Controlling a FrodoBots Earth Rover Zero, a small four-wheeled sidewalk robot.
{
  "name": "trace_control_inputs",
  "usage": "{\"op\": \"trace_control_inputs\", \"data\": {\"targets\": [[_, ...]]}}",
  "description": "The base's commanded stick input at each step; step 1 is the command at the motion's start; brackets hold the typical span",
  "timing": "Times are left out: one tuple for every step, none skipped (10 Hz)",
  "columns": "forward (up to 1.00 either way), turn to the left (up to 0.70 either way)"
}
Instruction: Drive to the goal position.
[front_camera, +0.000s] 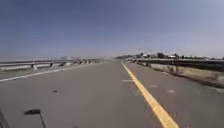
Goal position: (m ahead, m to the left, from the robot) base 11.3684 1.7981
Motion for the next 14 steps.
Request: {"op": "trace_control_inputs", "data": {"targets": [[1.0, 0.0], [1.0, 0.0], [1.0, 0.0], [1.0, 0.0], [1.0, 0.0], [1.0, 0.0], [1.0, 0.0], [1.0, 0.0], [1.0, 0.0], [1.0, 0.0], [1.0, 0.0], [1.0, 0.0], [1.0, 0.0], [1.0, 0.0]]}}
